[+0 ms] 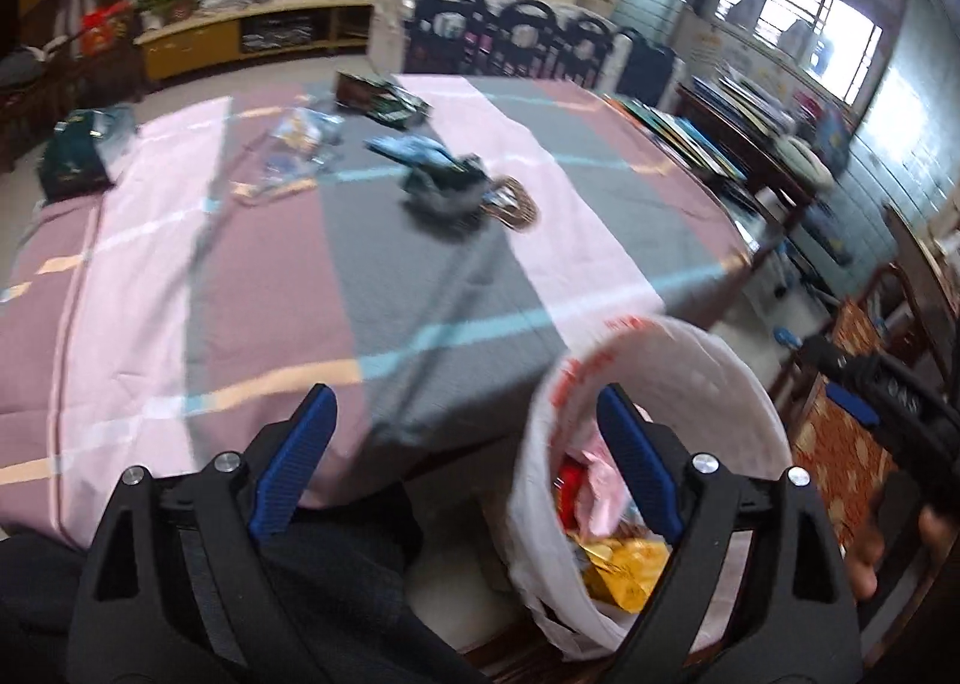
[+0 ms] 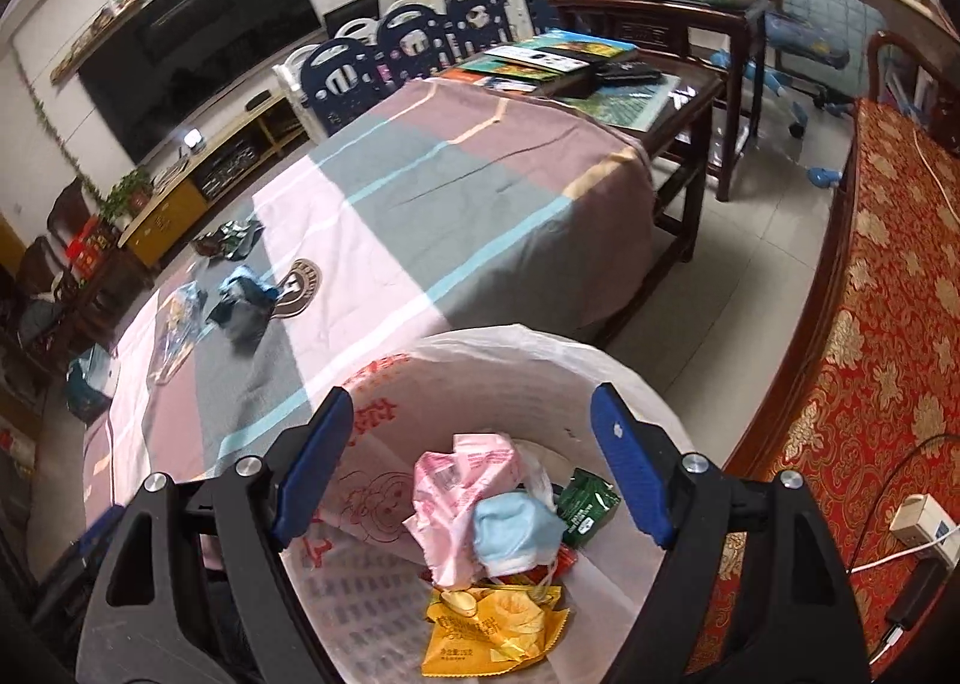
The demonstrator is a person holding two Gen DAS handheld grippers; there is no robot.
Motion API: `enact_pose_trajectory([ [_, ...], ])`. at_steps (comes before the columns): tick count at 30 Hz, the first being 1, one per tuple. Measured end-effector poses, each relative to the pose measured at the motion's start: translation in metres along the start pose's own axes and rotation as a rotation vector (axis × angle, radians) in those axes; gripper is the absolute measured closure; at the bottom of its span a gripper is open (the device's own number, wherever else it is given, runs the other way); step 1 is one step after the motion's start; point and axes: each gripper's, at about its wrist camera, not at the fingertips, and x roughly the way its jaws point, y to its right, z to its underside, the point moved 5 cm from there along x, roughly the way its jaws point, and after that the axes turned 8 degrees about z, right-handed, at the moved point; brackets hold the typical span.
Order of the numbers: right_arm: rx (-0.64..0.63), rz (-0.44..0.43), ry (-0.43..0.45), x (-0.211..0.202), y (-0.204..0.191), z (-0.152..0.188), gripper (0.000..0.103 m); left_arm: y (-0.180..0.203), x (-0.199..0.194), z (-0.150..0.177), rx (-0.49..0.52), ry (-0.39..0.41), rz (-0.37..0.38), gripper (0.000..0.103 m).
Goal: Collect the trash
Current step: 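Carry the pink bag and face mask to the wastebasket and release both, then grasp the clear plastic wrapper with the left tool while the right tool grasps the green snack bag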
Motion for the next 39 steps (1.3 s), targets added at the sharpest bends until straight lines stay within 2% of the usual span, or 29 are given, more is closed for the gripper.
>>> enact_pose_trajectory([
  [4, -0.084, -0.022, 0.0, -0.002, -0.029, 0.006, 0.023, -0.027, -0.015, -0.013, 0.009, 0.07, -0.174, 0.015],
  [6, -0.121, -0.034, -0.004, -0.002, -0.044, 0.01, 0.023, -0.046, -0.021, -0.019, -0.022, 0.091, -0.234, 0.015],
  [10, -0.158, -0.077, -0.029, 0.002, -0.071, 0.013, 0.023, -0.077, -0.032, -0.024, -0.123, 0.117, -0.263, 0.014],
  [14, -0.192, -0.133, -0.056, 0.011, -0.11, 0.009, 0.023, -0.108, -0.038, -0.026, -0.211, 0.146, -0.329, 0.014],
  [20, -0.35, -0.189, -0.05, 0.057, -0.207, -0.008, 0.023, -0.159, -0.045, -0.019, -0.39, 0.19, -0.423, 0.014],
  [22, -0.409, -0.161, -0.04, 0.079, -0.236, -0.015, 0.023, -0.172, -0.045, -0.018, -0.431, 0.198, -0.432, 0.014],
  [26, -0.55, -0.031, 0.021, 0.133, -0.283, -0.033, 0.023, -0.185, -0.041, -0.013, -0.478, 0.198, -0.434, 0.014],
  [29, -0.595, 0.049, -0.022, 0.174, -0.293, -0.039, 0.023, -0.19, -0.034, -0.011, -0.48, 0.187, -0.442, 0.014],
  [30, -0.605, 0.047, -0.035, 0.181, -0.293, -0.039, 0.028, -0.191, -0.031, -0.011, -0.481, 0.182, -0.445, 0.014],
  [34, -0.645, -0.009, -0.047, 0.19, -0.29, -0.036, 0.052, -0.196, -0.019, -0.011, -0.508, 0.15, -0.399, 0.015],
  [36, -0.638, -0.094, -0.078, 0.184, -0.288, -0.034, 0.054, -0.198, -0.018, -0.019, -0.522, 0.165, -0.368, 0.016],
  [39, -0.59, -0.234, -0.113, 0.162, -0.274, -0.028, 0.055, -0.195, -0.012, -0.046, -0.471, 0.174, -0.331, 0.017],
])
